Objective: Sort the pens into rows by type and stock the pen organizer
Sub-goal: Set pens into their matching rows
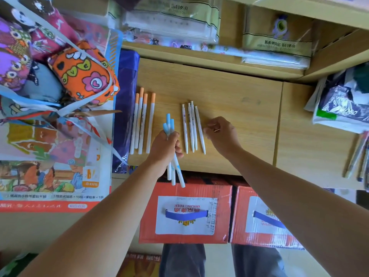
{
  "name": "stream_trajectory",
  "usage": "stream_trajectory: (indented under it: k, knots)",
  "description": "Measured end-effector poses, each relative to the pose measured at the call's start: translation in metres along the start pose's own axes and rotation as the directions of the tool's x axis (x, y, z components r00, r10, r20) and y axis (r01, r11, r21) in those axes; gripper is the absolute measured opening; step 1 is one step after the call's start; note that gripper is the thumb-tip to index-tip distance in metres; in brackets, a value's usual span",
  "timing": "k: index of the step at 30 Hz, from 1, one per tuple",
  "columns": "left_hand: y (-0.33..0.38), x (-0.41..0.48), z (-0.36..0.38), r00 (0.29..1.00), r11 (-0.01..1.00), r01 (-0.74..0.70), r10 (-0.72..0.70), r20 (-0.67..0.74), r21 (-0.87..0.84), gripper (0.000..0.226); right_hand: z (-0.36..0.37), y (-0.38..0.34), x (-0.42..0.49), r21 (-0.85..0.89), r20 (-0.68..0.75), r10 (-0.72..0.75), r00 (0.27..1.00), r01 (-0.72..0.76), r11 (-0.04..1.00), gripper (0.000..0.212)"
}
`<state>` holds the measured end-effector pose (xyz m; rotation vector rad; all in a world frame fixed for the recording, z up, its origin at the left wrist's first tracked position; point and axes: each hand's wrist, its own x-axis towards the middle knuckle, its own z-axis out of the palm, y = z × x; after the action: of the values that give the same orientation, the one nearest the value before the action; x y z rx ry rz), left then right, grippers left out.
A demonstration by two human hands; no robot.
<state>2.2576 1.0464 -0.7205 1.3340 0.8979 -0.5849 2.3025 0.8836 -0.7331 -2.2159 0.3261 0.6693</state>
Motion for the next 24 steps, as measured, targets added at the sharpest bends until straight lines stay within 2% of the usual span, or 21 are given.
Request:
stream_trajectory:
  k: [4, 6, 8, 10, 12, 15, 17, 21, 24]
  knots:
    - [0.001, 0.008, 0.002, 0.997, 0.999, -0.049, 0.048, -0.063, -0.002, 0.024, -0.001, 0.000, -0.008, -0.024, 0.010, -0.081, 0.997, 0.081, 0.996, 0.009]
    - [-0.002, 0.018, 0.000, 0.978, 0.975, -0.127, 0.155, -0.143, 0.182, 0.029, 0.002, -0.001, -0.008, -0.069, -0.009, -0.109, 0.994, 0.108, 0.992, 0.015]
    - [-0.003, 0.027, -0.003, 0.935, 0.868, -0.166, 0.290, -0.205, 0.469, 0.038, 0.007, -0.003, -0.007, -0.173, -0.041, -0.115, 0.993, 0.106, 0.979, 0.027]
    - [-0.001, 0.032, -0.002, 0.894, 0.699, -0.128, 0.388, -0.223, 0.703, 0.043, 0.012, -0.008, -0.005, -0.248, -0.065, -0.103, 0.993, 0.084, 0.965, 0.039]
    - [0.005, 0.033, 0.002, 0.870, 0.580, -0.037, 0.419, -0.259, 0.813, 0.045, 0.019, -0.016, -0.003, -0.304, -0.070, -0.071, 0.995, 0.047, 0.952, 0.051]
    - [0.007, 0.047, 0.005, 0.876, 0.606, -0.094, 0.428, -0.224, 0.790, 0.045, 0.029, -0.026, 0.002, -0.374, -0.046, -0.024, 0.999, 0.005, 0.927, 0.063]
    - [0.008, 0.055, 0.005, 0.876, 0.621, -0.136, 0.440, -0.199, 0.772, 0.039, 0.036, -0.029, 0.004, -0.397, -0.032, -0.042, 0.999, 0.026, 0.918, 0.064]
    - [0.018, 0.056, 0.004, 0.864, 0.544, -0.168, 0.482, -0.143, 0.822, 0.031, 0.040, -0.025, 0.010, -0.374, -0.037, -0.068, 0.997, 0.049, 0.926, 0.046]
    - [0.024, 0.053, 0.003, 0.853, 0.554, -0.210, 0.507, -0.127, 0.805, 0.039, 0.034, -0.019, 0.016, -0.348, -0.048, -0.065, 0.997, 0.044, 0.936, 0.032]
